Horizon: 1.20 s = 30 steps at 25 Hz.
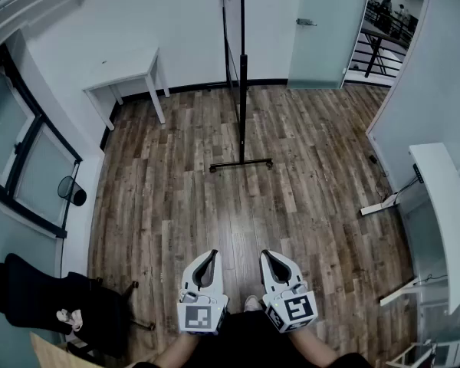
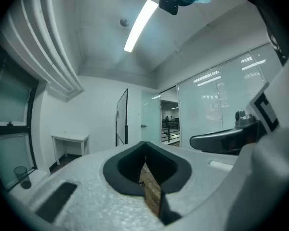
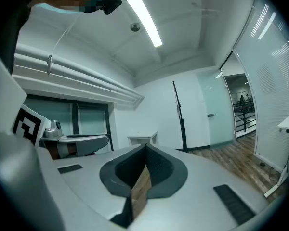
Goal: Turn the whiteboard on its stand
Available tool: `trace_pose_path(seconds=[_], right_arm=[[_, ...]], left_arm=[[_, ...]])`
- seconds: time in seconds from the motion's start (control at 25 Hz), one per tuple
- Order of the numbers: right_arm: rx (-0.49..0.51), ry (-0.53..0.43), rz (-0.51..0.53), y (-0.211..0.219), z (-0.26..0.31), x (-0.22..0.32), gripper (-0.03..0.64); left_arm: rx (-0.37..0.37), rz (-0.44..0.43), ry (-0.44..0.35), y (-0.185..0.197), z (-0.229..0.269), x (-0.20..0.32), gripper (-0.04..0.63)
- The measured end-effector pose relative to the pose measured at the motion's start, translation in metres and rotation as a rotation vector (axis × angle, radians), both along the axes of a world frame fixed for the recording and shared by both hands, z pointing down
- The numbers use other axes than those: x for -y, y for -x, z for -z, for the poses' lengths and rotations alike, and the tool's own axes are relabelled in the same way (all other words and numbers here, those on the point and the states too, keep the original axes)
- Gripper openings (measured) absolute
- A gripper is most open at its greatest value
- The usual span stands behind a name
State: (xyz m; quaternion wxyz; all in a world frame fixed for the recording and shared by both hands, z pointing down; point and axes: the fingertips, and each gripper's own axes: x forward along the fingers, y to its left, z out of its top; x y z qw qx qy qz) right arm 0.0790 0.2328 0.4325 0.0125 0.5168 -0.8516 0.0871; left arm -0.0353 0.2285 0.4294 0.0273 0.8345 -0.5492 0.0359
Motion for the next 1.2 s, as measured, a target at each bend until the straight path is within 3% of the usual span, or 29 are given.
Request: trace_pose_path(seconds=[0.56, 0.88, 1.2], right_arm=[[0.032, -0.012, 0.003, -0.025, 0.001, -0.005, 0.009], [0.033, -0.015, 0.036, -0.041, 0.001, -0.006, 0.009], [0.038, -0.005, 0.042, -0.048, -0.005, 0.007, 0.009]], left_arm=[[0.010, 0.019, 0.008, -0.024, -0.005, -0.006, 0.015], [-0.013, 0.109, -0.007, -0.030, 0.004, -0.004, 0.015], [-0.011, 0.099, -0.028, -0.039, -0.001, 0.006, 0.015]])
